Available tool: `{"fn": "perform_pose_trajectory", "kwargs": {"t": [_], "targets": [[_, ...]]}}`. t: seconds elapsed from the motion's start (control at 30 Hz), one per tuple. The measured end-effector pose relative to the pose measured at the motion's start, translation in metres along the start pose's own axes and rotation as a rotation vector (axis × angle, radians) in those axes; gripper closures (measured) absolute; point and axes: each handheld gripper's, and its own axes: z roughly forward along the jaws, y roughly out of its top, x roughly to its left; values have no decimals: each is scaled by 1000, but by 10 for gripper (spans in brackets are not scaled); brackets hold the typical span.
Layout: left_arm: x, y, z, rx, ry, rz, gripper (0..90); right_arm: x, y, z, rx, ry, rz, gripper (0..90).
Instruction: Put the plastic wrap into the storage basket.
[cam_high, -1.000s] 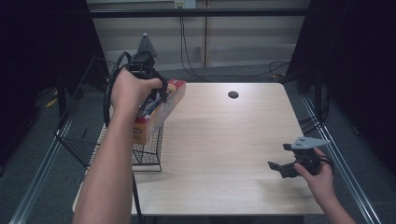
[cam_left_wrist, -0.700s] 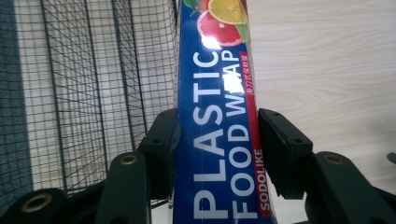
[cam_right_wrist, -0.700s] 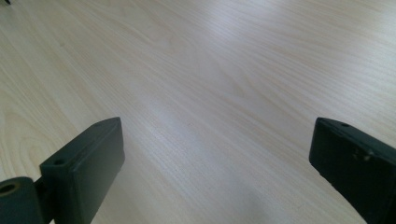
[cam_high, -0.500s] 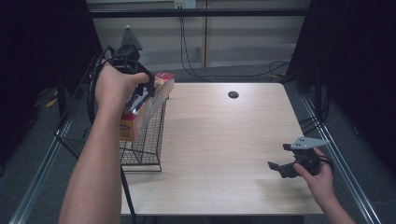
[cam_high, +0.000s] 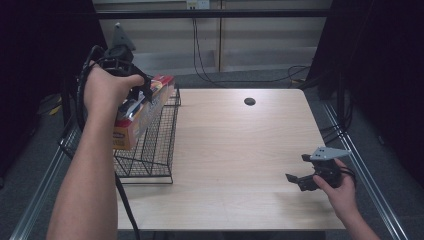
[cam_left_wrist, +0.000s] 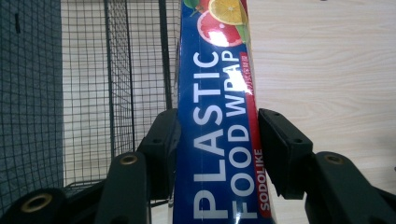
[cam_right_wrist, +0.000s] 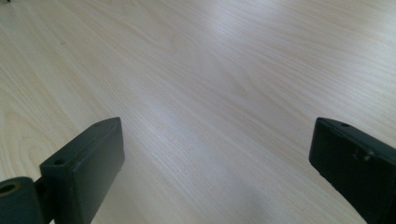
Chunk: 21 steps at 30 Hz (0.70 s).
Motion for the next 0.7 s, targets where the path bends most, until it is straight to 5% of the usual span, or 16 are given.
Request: {"fn": "perform_pose_trajectory", "kwargs": {"t": [0.7], "targets": [[38, -6, -15, -36, 24, -54, 505, 1, 0, 3, 8, 1, -6, 33]]}}
